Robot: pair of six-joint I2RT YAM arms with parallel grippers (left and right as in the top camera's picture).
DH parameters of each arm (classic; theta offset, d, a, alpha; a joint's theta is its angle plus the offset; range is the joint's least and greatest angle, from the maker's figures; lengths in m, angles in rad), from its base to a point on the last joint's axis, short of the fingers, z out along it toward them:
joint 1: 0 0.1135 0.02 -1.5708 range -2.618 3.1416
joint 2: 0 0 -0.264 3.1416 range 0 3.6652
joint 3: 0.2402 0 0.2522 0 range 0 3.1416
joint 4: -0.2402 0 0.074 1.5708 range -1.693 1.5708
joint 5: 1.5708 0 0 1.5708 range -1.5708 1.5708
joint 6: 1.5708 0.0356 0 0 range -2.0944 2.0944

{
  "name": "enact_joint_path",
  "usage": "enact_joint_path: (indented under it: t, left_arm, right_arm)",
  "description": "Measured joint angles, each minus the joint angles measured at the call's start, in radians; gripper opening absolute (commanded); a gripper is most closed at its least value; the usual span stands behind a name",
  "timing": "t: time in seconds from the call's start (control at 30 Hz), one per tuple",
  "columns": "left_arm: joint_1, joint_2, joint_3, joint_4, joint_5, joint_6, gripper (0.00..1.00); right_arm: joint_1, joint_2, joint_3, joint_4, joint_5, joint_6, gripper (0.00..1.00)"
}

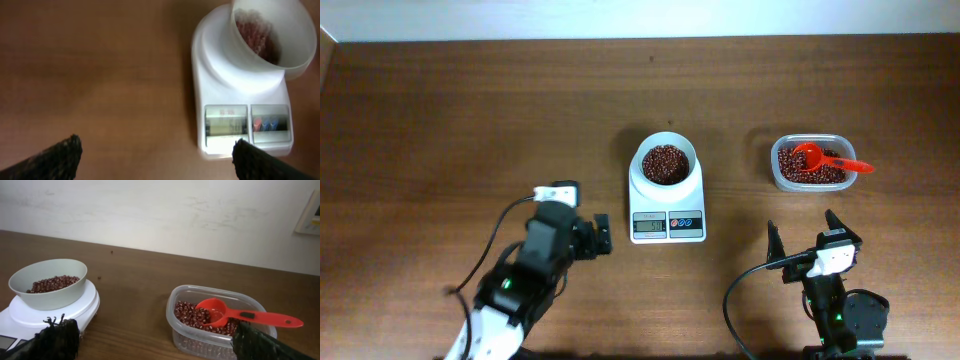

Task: Scoop item into bowl and weigh 50g on scale

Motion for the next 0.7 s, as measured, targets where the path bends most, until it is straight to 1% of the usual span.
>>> enact_joint_path:
  t: [0.07, 0.17, 0.27, 0.37, 0.43, 0.5, 0.53, 0.63, 0.7]
  left_arm:
    - [0.054, -0.109, -0.122, 0.181, -0.003, -0.003, 0.99]
    - [0.093, -0.27, -0.309, 0.42, 0.003, 0.023, 0.99]
    - [0.109, -0.428, -0.444, 0.529, 0.003, 0.065, 0.99]
    - [0.13, -0.54, -0.529, 0.519, 0.003, 0.085, 0.99]
    - [0.145, -0.595, -0.539, 0.444, 0.002, 0.127, 0.99]
    - [0.165, -0.663, -0.539, 0.346, 0.002, 0.221, 0.99]
    - [0.172, -0.689, -0.541, 0.327, 0.003, 0.274, 0.99]
    - [0.185, -0.785, -0.541, 0.327, 0.002, 0.475, 0.99]
    - [0.202, -0.846, -0.541, 0.326, 0.001, 0.545, 0.99]
  right_arm:
    - [0.0, 0.0, 0.0, 0.0, 0.0, 0.0, 0.99]
    - [0.0, 0.0, 0.0, 0.0, 0.0, 0.0, 0.99]
    - [0.0, 0.0, 0.0, 0.0, 0.0, 0.0, 0.99]
    - [0.0, 0.0, 0.0, 0.0, 0.0, 0.0, 0.99]
    - [0.0, 0.0, 0.0, 0.0, 0.0, 0.0, 0.99]
    - [0.0, -0.001, 0.0, 0.0, 0.0, 0.0, 0.99]
    - [0.0, -0.002, 0.0, 0.0, 0.0, 0.0, 0.99]
    - [0.0, -0.002, 0.0, 0.0, 0.0, 0.0, 0.99]
    - [0.0, -0.002, 0.0, 0.0, 0.0, 0.0, 0.99]
